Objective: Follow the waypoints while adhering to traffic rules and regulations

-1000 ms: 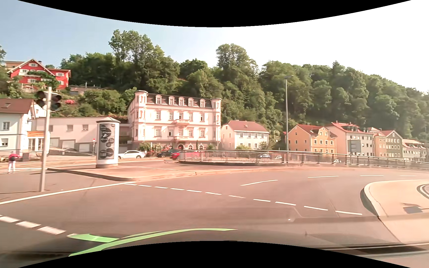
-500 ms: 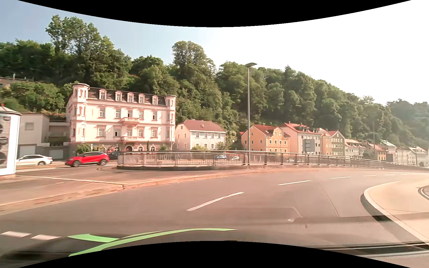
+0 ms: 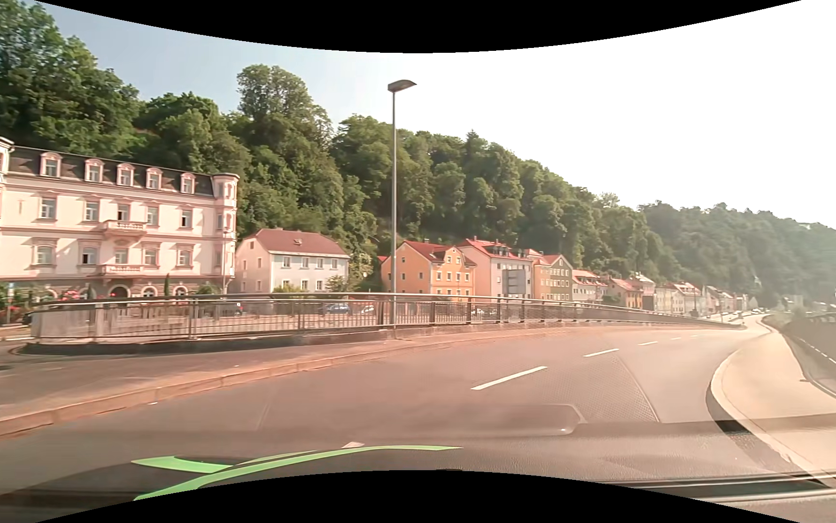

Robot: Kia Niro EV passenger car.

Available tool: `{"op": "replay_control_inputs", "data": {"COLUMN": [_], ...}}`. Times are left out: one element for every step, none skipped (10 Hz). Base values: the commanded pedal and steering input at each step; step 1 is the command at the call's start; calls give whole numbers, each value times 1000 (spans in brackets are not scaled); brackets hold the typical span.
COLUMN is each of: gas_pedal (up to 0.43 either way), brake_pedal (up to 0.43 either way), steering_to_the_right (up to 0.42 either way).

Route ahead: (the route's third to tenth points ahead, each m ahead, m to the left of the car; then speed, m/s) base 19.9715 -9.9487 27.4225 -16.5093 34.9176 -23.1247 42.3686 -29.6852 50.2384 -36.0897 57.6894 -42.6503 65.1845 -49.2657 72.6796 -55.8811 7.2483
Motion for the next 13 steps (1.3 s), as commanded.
{"op": "replay_control_inputs", "data": {"gas_pedal": [67, 67, 79, 98, 118, 118, 130, 138, 150, 157, 177, 177, 189], "brake_pedal": [0, 0, 0, 0, 0, 0, 0, 0, 0, 0, 0, 0, 0], "steering_to_the_right": [264, 269, 269, 271, 270, 270, 266, 260, 251, 237, 224, 206, 183]}}
